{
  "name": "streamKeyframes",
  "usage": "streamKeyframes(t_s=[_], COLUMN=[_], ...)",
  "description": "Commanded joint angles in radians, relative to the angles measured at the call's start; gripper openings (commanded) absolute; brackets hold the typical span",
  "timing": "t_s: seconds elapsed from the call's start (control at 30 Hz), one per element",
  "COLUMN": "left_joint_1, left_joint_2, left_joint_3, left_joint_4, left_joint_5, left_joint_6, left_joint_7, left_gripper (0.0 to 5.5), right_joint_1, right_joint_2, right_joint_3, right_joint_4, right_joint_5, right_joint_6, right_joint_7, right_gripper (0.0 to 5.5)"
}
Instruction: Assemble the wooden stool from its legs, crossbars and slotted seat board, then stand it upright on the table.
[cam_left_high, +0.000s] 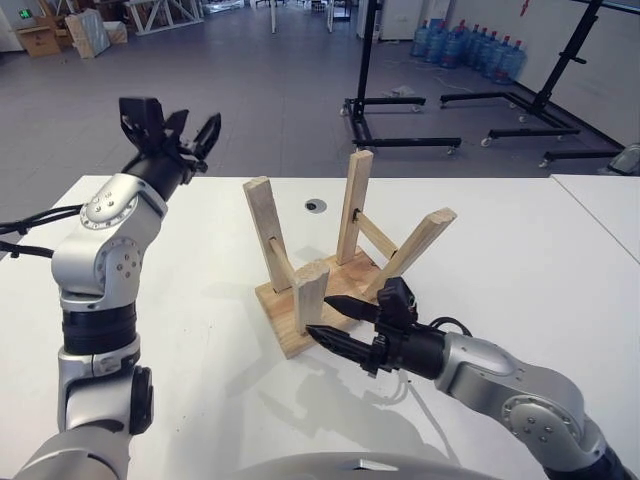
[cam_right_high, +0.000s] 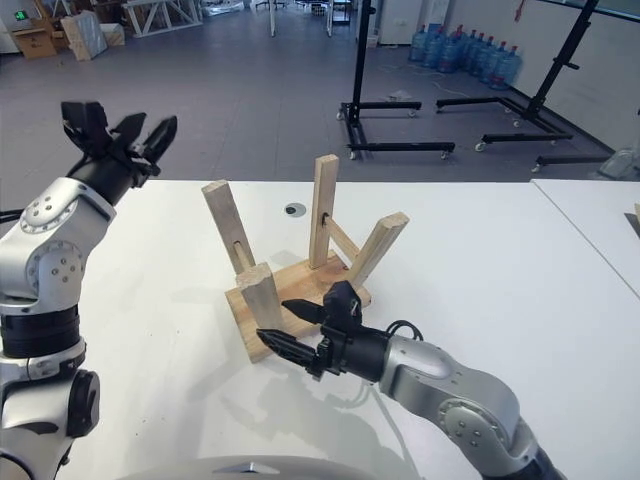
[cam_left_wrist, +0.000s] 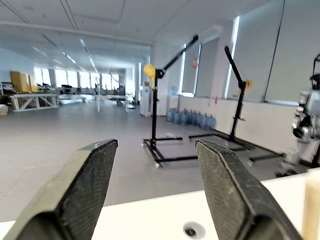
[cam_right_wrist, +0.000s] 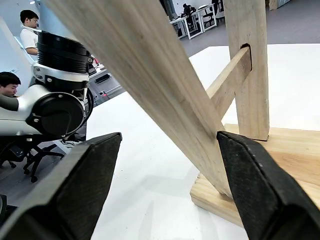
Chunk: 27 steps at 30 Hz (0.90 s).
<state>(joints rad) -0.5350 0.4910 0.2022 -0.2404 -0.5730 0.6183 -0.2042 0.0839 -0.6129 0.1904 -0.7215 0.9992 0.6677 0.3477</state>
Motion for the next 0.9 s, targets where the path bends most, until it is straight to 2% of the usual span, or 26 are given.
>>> streamKeyframes(t_s=[0.03,0.17,0.3,0.43,0.6,0.7,0.77,0.9], left_joint_1=[0.178,0.299,0.383,0.342,0.332,0.326,0.330,0.342], left_joint_2=[0.085,0.163,0.251,0.195,0.186,0.215,0.210,0.173], left_joint_3=[0.049,0.067,-0.019,-0.106,-0.123,-0.174,-0.167,-0.058], left_joint_4=[-0.077,-0.014,0.138,0.208,0.235,0.315,0.339,0.428], left_joint_5=[-0.016,0.011,0.179,0.241,0.247,0.326,0.342,0.300], left_joint_6=[0.008,0.015,-0.113,-0.178,-0.189,-0.255,-0.272,-0.287], left_joint_7=[-0.131,-0.250,-0.353,-0.391,-0.441,-0.486,-0.486,-0.449], left_gripper=[2.87,2.87,2.87,2.87,2.87,2.87,2.87,2.87], right_joint_1=[0.102,0.089,-0.026,-0.188,-0.290,-0.270,-0.204,-0.072], right_joint_2=[-0.088,-0.090,-0.067,-0.007,-0.024,-0.020,-0.038,-0.039], right_joint_3=[-0.189,-0.269,-0.220,-0.158,-0.049,-0.032,-0.015,0.003], right_joint_4=[0.121,0.308,0.500,0.637,0.677,0.644,0.560,0.416], right_joint_5=[-0.046,-0.130,-0.304,-0.343,-0.381,-0.402,-0.393,-0.419], right_joint_6=[-0.029,-0.061,-0.147,-0.210,-0.181,-0.170,-0.144,-0.128], right_joint_7=[0.078,0.140,0.197,0.386,0.629,0.655,0.668,0.613], right_gripper=[3.51,3.51,3.51,3.51,3.51,3.51,3.51,3.51])
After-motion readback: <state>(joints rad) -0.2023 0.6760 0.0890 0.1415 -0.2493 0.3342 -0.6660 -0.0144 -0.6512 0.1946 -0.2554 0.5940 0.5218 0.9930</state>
